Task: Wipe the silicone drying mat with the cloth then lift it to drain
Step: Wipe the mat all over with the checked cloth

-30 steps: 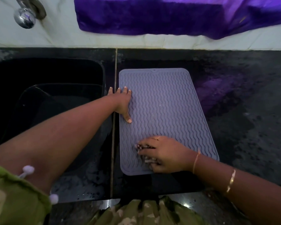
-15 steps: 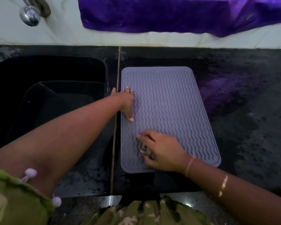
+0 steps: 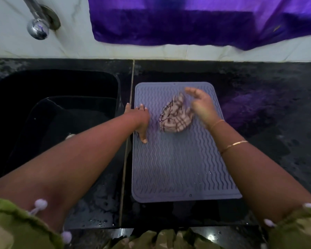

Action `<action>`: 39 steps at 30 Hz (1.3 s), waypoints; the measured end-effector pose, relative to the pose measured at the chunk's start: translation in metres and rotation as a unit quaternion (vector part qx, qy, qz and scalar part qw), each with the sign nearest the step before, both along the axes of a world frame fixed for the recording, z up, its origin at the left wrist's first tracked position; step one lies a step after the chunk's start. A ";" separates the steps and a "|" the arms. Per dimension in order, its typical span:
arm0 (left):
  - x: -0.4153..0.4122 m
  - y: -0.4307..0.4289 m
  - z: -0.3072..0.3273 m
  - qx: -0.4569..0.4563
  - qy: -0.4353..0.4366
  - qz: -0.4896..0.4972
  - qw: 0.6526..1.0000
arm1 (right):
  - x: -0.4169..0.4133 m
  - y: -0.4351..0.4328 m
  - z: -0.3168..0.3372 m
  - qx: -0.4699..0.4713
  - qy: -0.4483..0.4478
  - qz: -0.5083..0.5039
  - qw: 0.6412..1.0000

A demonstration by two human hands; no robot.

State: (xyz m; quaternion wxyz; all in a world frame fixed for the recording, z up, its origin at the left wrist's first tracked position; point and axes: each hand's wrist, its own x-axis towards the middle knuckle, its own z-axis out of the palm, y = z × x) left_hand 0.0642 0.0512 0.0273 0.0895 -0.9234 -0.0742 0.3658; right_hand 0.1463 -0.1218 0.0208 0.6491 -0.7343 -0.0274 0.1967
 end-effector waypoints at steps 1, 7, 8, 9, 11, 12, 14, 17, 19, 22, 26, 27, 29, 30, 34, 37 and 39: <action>0.000 0.000 0.000 -0.003 -0.005 0.000 1.000 | 0.009 -0.006 -0.006 -0.094 -0.061 -0.027 0.993; 0.000 -0.001 -0.002 -0.001 -0.016 0.001 1.000 | 0.012 -0.014 -0.013 -0.273 -0.210 0.000 0.939; 0.000 -0.002 -0.003 -0.001 -0.021 0.006 1.000 | 0.003 -0.005 -0.012 -0.301 -0.226 0.041 0.926; 0.000 -0.002 -0.002 -0.002 -0.027 0.013 1.000 | -0.007 0.004 -0.011 -0.331 -0.229 0.087 0.911; 0.000 -0.001 -0.001 -0.003 -0.039 0.020 0.999 | -0.028 0.020 -0.017 -0.432 -0.248 0.163 0.852; 0.000 0.000 -0.001 -0.002 -0.039 0.016 0.999 | -0.040 0.025 -0.020 -0.494 -0.275 0.181 0.805; 0.003 0.003 0.000 -0.003 -0.029 0.005 1.000 | -0.060 0.027 -0.030 -0.565 -0.340 0.182 0.730; 0.010 0.009 -0.003 -0.014 -0.014 0.001 1.000 | -0.070 0.026 -0.027 -0.594 -0.357 0.187 0.696; 0.014 0.009 -0.004 -0.013 0.000 -0.002 1.000 | -0.069 0.022 -0.020 -0.600 -0.353 0.229 0.680; 0.018 0.011 -0.007 -0.013 0.010 -0.007 1.000 | -0.057 0.011 -0.010 -0.521 -0.340 0.238 0.746; 0.019 0.008 -0.006 0.002 0.017 -0.014 1.000 | -0.005 0.023 0.007 -0.426 -0.357 0.124 0.822; 0.020 0.006 -0.005 0.016 0.024 -0.021 0.999 | 0.014 0.032 0.011 -0.420 -0.358 0.095 0.828; 0.023 0.001 -0.006 0.047 0.037 -0.032 0.998 | 0.046 0.050 0.009 -0.453 -0.329 0.116 0.821; 0.024 -0.002 -0.007 0.068 0.040 -0.040 0.996 | 0.056 0.059 0.003 -0.486 -0.298 0.163 0.806; 0.024 -0.009 -0.014 0.151 0.011 -0.114 0.982 | 0.055 0.071 -0.023 -0.539 -0.239 0.226 0.775; 0.028 -0.011 -0.016 0.165 0.021 -0.135 0.977 | 0.027 0.058 -0.019 -0.562 -0.302 0.217 0.739; 0.030 -0.013 -0.015 0.176 0.034 -0.144 0.973 | -0.001 0.040 -0.017 -0.559 -0.345 0.233 0.717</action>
